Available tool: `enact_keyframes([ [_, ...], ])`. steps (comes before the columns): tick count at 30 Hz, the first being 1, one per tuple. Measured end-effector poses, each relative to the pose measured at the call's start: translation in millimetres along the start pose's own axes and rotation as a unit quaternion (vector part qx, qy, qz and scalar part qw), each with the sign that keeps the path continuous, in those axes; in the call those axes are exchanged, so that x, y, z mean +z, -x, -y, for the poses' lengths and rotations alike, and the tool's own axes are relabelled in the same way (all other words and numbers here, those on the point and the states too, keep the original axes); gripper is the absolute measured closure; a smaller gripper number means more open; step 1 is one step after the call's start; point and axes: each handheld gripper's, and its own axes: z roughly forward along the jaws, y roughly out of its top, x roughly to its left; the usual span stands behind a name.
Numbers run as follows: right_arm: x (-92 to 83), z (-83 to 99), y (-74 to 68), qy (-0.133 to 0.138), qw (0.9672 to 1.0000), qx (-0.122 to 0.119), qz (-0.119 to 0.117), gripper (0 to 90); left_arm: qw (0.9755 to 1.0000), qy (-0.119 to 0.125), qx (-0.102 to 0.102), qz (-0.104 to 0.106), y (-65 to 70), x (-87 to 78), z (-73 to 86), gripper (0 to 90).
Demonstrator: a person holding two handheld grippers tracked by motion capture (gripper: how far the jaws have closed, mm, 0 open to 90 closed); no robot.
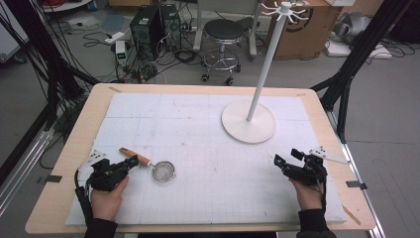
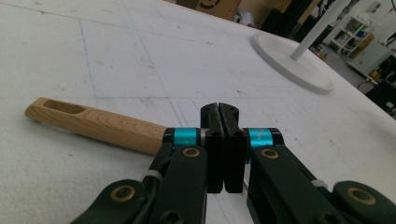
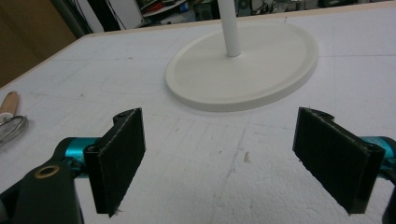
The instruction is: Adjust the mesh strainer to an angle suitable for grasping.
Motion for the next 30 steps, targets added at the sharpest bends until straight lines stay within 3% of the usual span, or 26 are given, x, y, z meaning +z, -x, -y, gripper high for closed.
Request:
enact_keyframes([
  [6, -0.4, 0.1, 1.4, -0.001, 1.0, 0.001, 0.004, 16.5, 1.0, -0.005, -0.004, -0.006, -3.5, 2.3, 0.0, 90.0],
  [12, -0.6, -0.1, 1.4, 0.001, 1.0, 0.0, 0.005, 16.5, 0.9982, -0.036, -0.031, -0.037, -12.0, 6.3, 1.2, 90.0],
  [18, -0.9, -0.3, 1.5, 0.001, 1.0, 0.004, 0.003, 16.8, 0.9962, -0.046, -0.032, -0.067, -16.1, 6.6, 1.0, 90.0],
  [27, -2.3, -1.6, 0.0, 0.003, 1.0, 0.002, 0.004, 17.5, 0.9945, -0.06, -0.05, -0.07, -21.0, 10.7, 0.2, 90.0],
  [30, -1.6, -1.7, -0.5, 0.005, 1.0, 0.0, 0.005, 17.5, 0.9926, -0.07, -0.063, -0.076, -24.4, 13.1, -1.1, 90.0],
])
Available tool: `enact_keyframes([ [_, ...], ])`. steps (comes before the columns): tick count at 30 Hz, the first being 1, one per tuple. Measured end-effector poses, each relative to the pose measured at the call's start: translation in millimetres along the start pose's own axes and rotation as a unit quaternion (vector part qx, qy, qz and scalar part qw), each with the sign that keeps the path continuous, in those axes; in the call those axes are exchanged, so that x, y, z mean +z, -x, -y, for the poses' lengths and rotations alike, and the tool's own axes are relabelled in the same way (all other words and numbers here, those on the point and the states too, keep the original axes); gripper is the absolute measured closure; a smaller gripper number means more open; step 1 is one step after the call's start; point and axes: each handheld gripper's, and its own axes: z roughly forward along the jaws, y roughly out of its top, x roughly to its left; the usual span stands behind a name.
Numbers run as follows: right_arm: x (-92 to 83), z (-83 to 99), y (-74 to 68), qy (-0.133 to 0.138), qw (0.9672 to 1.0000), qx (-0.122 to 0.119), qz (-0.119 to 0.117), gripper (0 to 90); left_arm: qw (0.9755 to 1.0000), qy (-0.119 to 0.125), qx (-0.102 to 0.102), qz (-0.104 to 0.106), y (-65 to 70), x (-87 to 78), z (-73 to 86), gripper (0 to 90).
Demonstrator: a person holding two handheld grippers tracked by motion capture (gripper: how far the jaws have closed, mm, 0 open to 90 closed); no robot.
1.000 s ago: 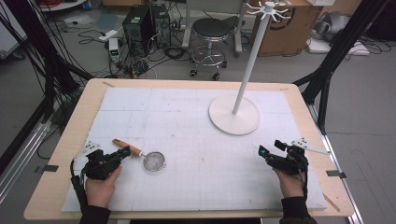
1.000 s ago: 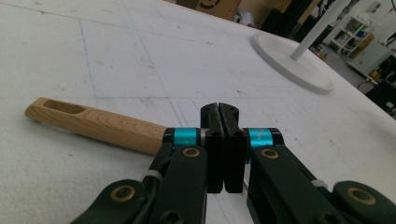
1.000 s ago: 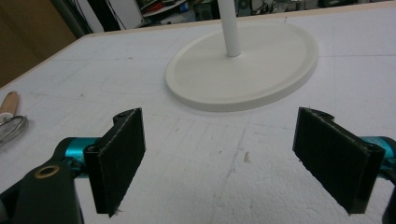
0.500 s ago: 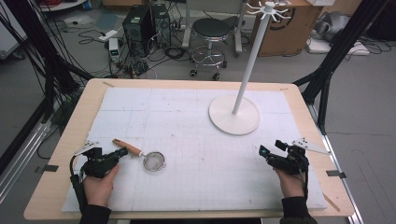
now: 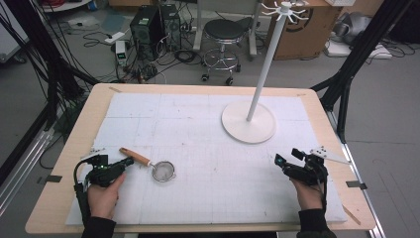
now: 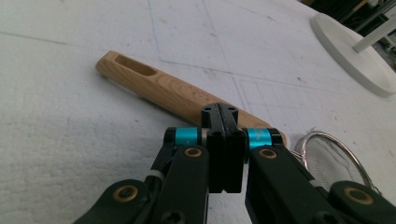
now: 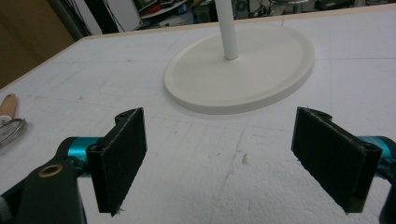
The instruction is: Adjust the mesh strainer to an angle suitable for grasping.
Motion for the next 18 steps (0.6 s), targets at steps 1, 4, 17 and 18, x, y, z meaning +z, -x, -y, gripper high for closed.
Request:
enact_keyframes([
  [1, 0.0, 0.0, 0.0, 0.0, 1.0, -0.001, 0.0, 17.5, 1.0, 0.0, 0.0, 0.0, 0.0, 0.0, 0.0, 90.0],
  [4, 0.0, -0.3, -0.3, 0.001, 1.0, 0.0, 0.0, 17.5, 1.0, -0.006, 0.002, -0.005, -0.2, 4.1, -2.8, 90.0],
  [17, 5.6, -0.3, -1.9, -0.006, 1.0, -0.004, -0.004, 17.6, 0.9998, -0.017, 0.012, 0.0, 3.4, 20.5, -11.9, 90.0],
  [18, 6.3, -0.3, -2.1, -0.006, 0.9999, -0.007, -0.004, 17.6, 0.9998, -0.017, 0.011, 0.002, 3.8, 22.2, -12.7, 90.0],
])
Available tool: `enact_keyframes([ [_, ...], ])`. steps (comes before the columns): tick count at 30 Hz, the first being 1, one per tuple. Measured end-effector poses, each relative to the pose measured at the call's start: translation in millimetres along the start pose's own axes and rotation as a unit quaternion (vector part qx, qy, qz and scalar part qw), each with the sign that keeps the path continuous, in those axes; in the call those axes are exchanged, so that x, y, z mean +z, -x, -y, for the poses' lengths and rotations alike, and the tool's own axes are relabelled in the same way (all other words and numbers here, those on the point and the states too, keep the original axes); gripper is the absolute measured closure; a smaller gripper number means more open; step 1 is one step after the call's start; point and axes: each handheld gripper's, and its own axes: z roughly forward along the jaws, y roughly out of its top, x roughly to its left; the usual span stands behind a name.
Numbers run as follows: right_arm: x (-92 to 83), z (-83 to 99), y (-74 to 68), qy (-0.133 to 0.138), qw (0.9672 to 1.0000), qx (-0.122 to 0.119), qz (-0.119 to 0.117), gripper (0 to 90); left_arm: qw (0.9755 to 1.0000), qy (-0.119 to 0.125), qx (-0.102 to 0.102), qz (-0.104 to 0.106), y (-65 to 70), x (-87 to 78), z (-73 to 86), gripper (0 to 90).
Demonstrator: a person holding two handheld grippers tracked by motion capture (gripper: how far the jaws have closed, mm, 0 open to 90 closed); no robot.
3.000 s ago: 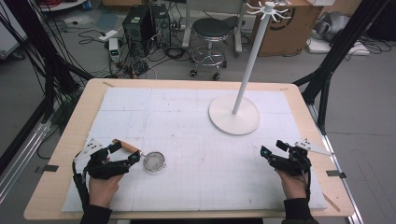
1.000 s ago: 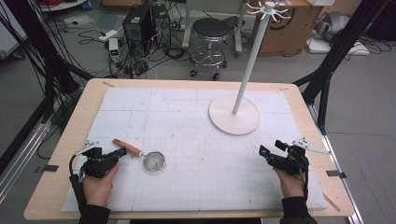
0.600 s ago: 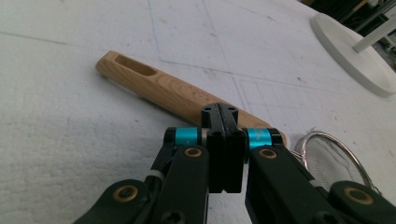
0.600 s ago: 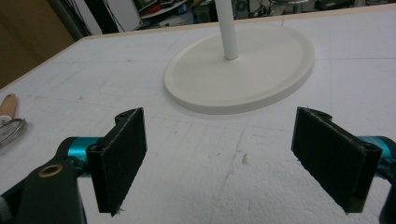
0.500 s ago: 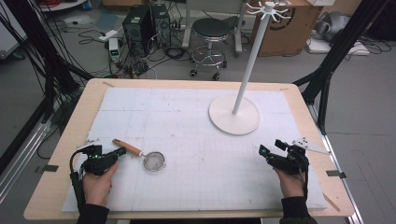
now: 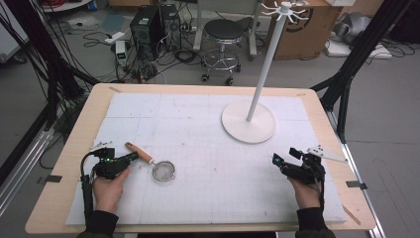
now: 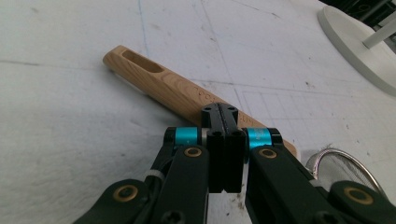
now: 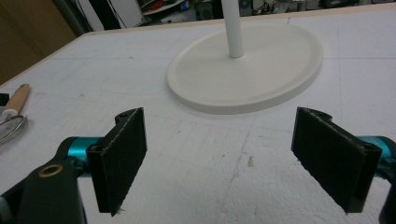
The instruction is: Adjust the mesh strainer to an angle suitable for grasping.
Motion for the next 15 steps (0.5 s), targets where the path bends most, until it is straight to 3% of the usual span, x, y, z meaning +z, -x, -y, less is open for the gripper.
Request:
enact_keyframes([
  [6, 2.6, 0.1, -2.8, -0.005, 1.0, -0.004, -0.002, 17.7, 0.9999, 0.005, -0.007, 0.009, 1.4, 8.3, -4.4, 90.0],
  [15, 1.4, 0.8, -2.2, -0.007, 1.0, -0.004, 0.001, 17.8, 0.9998, -0.005, -0.001, 0.021, 8.0, 21.3, -9.7, 90.0],
])
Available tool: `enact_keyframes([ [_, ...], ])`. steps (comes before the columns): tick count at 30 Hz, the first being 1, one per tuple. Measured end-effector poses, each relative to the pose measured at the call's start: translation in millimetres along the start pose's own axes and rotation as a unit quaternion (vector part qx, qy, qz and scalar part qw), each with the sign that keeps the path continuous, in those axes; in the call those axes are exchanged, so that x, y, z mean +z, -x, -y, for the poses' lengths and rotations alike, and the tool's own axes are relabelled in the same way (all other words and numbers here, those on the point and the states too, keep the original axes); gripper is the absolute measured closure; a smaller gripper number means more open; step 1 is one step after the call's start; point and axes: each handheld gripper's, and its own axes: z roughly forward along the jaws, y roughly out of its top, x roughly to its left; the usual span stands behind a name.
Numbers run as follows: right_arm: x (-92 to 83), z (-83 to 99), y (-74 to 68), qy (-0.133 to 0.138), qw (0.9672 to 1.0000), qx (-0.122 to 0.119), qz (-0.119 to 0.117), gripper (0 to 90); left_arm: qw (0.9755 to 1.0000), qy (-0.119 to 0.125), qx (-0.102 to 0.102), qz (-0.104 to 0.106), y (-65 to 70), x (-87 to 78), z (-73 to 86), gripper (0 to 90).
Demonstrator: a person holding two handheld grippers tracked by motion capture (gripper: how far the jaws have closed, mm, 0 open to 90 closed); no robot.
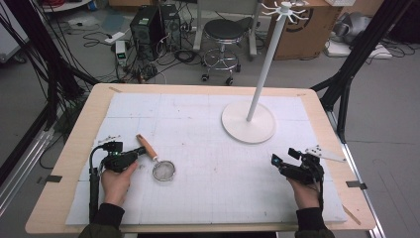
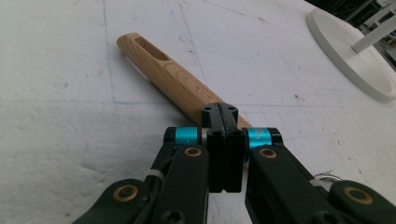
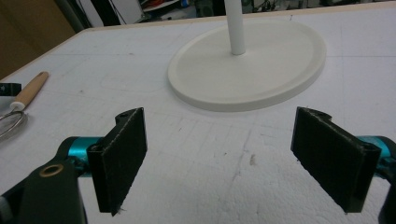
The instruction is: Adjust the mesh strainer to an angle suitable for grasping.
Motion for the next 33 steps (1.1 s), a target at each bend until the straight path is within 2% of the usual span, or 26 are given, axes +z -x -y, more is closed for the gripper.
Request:
enact_keyframes([
  [8, -3.9, 1.9, 0.9, -0.003, 1.0, -0.002, 0.007, 17.8, 0.9994, 0.01, -0.019, 0.026, -0.4, 6.5, -2.9, 90.0],
  [11, -7.3, 2.8, 2.1, -0.001, 0.9999, -0.001, 0.013, 17.8, 0.9996, 0.0, -0.005, 0.028, 5.2, 12.0, -4.3, 90.0],
  [16, -13.0, 3.9, 3.5, 0.001, 0.9998, 0.001, 0.019, 17.8, 0.9995, -0.003, -0.009, 0.029, 6.8, 17.2, -6.1, 90.0],
  [22, -19.7, 5.1, 4.9, 0.004, 0.9997, 0.006, 0.023, 17.9, 0.9994, -0.008, 0.005, 0.033, 14.4, 26.9, -8.8, 90.0],
  [25, -23.4, 6.0, 6.4, 0.007, 0.9996, 0.005, 0.027, 17.9, 0.9991, 0.0, -0.004, 0.042, 14.8, 30.4, -10.0, 90.0],
  [29, -25.8, 7.0, 7.8, 0.006, 0.9995, 0.005, 0.03, 17.9, 0.9987, -0.017, 0.015, 0.045, 22.3, 38.6, -12.2, 90.0],
  [33, -31.2, 8.8, 8.3, 0.003, 0.9993, 0.012, 0.036, 18.0, 0.9982, -0.021, 0.012, 0.054, 26.6, 46.7, -14.5, 90.0],
])
